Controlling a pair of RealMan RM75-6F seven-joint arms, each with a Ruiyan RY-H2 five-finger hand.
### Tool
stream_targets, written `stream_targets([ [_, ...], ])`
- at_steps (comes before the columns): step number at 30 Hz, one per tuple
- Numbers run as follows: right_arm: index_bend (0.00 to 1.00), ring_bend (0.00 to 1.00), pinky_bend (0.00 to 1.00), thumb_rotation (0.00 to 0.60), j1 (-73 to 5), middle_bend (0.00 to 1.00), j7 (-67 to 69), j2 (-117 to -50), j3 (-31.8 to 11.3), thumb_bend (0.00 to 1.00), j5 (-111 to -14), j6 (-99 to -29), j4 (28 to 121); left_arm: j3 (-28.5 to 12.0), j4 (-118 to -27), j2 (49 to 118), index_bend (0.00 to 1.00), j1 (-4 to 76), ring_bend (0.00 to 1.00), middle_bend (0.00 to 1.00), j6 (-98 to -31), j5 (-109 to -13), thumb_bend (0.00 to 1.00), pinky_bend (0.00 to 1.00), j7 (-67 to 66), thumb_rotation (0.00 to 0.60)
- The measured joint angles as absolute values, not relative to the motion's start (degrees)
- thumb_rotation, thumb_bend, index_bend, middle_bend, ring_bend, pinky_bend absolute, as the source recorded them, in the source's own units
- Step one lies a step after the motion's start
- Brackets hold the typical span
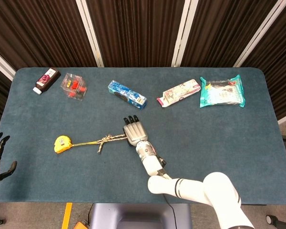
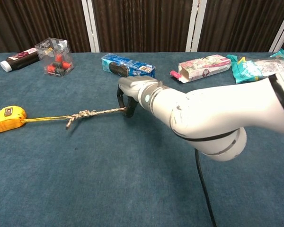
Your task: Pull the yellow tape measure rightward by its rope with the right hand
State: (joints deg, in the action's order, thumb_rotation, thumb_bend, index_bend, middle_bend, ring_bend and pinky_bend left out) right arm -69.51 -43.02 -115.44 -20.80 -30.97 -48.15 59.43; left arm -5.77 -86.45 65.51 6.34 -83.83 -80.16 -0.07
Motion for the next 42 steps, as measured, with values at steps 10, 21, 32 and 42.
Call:
stream_targets([
  [10, 0.74, 0.08, 0.0, 0.6, -67.0, 0.2, -43.6, -111.0, -18.8, 0.52, -31.6, -49.6, 65.1, -5.7, -86.5, 65.7, 0.1, 6.5, 0.0, 0.0, -83.7, -80.2, 0.37, 0.1, -0.6, 0.6],
  [21, 0.75, 0.08, 0.0, 0.6, -63.8, 0.2, -44.4, -104.3, -16.0, 0.52, -33.9, -53.1, 74.8, -5.6, -86.6, 65.8, 0.1, 6.5, 0.0, 0.0, -83.9, -80.4, 0.37, 0.1, -1.2, 0.6],
  [32, 0.75, 0.08, 0.0, 0.6, -57.0, 0.2, -44.9, -88.3, -9.6, 0.52, -40.4, -59.5, 96.7, -5.3, -86.5, 66.5, 0.1, 6.8, 0.0, 0.0, -83.5, -80.7, 0.37, 0.1, -2.8, 0.6],
  [42, 0.75, 0.09, 0.0, 0.6, -49.1, 0.2, -40.3, -74.8, -2.7, 0.52, -47.0, -62.3, 106.7, -5.1, -86.7, 67.3, 0.1, 7.4, 0.0, 0.0, -82.9, -80.8, 0.37, 0.1, -4.8, 0.6],
])
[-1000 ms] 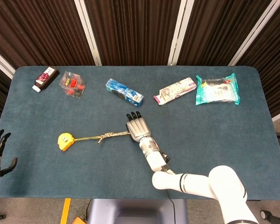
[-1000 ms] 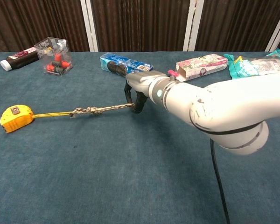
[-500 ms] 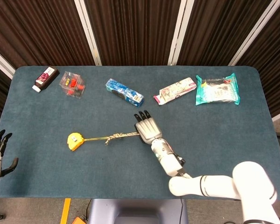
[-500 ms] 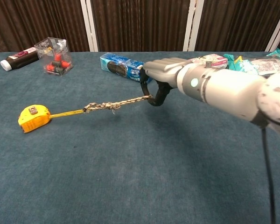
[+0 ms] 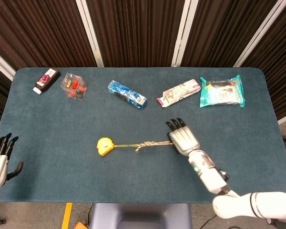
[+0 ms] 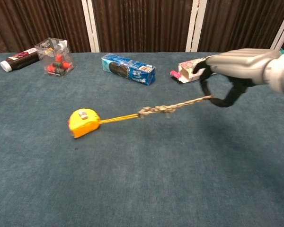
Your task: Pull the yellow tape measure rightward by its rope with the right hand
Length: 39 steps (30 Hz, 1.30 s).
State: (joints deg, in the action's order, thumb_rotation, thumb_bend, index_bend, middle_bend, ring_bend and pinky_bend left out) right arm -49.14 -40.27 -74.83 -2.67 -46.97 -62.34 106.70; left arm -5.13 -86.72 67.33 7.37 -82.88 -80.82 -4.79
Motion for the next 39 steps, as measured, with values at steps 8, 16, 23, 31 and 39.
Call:
stream_targets([
  [8, 0.75, 0.09, 0.0, 0.6, -43.6, 0.2, -31.1, -66.5, -0.6, 0.52, -49.9, -62.5, 106.5, -5.0, -86.8, 67.9, 0.1, 8.0, 0.0, 0.0, -82.1, -80.8, 0.37, 0.1, -6.9, 0.6],
  [16, 0.76, 0.09, 0.0, 0.6, -37.5, 0.2, -18.7, -61.9, 0.5, 0.52, -54.8, -60.9, 99.7, -4.6, -86.8, 69.3, 0.1, 8.2, 0.0, 0.0, -82.0, -80.8, 0.37, 0.1, -9.9, 0.6],
  [23, 0.76, 0.09, 0.0, 0.6, -33.1, 0.2, -10.5, -59.5, 0.7, 0.52, -58.0, -59.4, 93.4, -4.4, -85.9, 69.9, 0.1, 8.6, 0.0, 0.0, -81.5, -80.8, 0.37, 0.1, -10.2, 0.6],
  [31, 0.71, 0.09, 0.0, 0.6, -31.0, 0.2, -7.3, -59.1, -0.9, 0.48, -60.1, -58.0, 90.7, -4.5, -86.1, 70.0, 0.1, 8.7, 0.0, 0.0, -81.5, -80.7, 0.37, 0.1, -10.4, 0.6],
  [39, 0.07, 0.03, 0.0, 0.6, -30.7, 0.09, -2.6, -56.8, -2.4, 0.06, -62.7, -55.6, 95.5, -4.3, -85.6, 70.0, 0.1, 8.8, 0.0, 0.0, -81.3, -80.9, 0.37, 0.1, -9.6, 0.6],
])
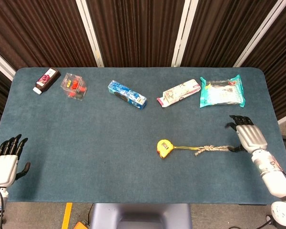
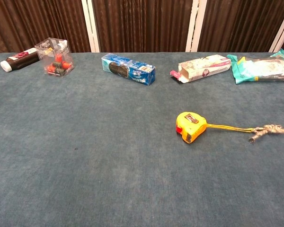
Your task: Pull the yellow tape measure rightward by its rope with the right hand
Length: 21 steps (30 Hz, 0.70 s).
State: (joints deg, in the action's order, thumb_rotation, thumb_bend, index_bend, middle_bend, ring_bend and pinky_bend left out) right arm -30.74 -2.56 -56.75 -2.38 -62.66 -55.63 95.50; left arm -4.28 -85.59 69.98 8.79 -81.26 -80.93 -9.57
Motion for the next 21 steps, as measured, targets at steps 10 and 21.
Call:
stream_targets([
  [10, 0.06, 0.03, 0.0, 0.6, -25.2, 0.08, 2.5, -55.4, -5.2, 0.07, -65.8, -65.4, 98.6, -4.5, -85.3, 69.8, 0.1, 8.8, 0.0, 0.0, -81.1, -80.4, 0.37, 0.1, -8.9, 0.6],
  [21, 0.13, 0.03, 0.0, 0.6, -10.6, 0.08, 12.5, -60.4, -2.4, 0.07, -75.3, -86.5, 93.0, -4.1, -85.0, 70.1, 0.1, 8.9, 0.0, 0.0, -81.1, -81.0, 0.37, 0.1, -9.5, 0.6],
])
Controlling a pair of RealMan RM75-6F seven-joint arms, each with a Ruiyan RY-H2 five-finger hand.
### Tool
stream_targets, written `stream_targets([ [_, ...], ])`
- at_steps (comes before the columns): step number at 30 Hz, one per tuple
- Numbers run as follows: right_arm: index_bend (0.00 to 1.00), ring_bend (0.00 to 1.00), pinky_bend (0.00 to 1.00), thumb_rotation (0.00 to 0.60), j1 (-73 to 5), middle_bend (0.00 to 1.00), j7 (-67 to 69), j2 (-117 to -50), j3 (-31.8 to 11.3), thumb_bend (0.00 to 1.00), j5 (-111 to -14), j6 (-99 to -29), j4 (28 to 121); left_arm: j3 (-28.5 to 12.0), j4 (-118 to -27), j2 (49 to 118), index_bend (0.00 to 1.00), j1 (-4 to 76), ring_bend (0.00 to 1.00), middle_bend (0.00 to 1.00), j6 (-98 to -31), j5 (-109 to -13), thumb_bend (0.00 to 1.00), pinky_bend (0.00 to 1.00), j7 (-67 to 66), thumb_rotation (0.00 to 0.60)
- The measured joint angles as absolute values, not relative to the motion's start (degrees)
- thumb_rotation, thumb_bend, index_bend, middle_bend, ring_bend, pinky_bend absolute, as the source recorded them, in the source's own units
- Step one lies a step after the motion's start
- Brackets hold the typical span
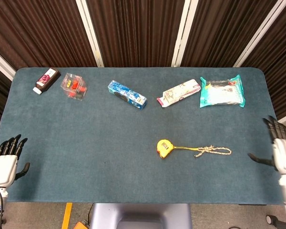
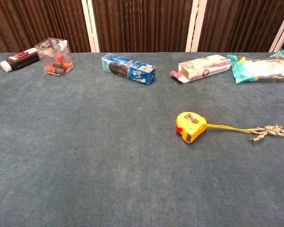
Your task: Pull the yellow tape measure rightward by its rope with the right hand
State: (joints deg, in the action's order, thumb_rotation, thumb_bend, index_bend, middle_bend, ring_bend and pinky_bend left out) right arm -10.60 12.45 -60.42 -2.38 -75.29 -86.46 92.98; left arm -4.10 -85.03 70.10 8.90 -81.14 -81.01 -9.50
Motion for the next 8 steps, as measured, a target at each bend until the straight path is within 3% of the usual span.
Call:
stream_targets([
  [8, 0.16, 0.03, 0.0, 0.6, -4.2, 0.08, 20.3, -63.0, -1.1, 0.09, -79.4, -90.1, 84.2, -3.8, -85.9, 69.9, 0.1, 8.9, 0.0, 0.0, -81.6, -81.9, 0.37, 0.1, -9.8, 0.6],
])
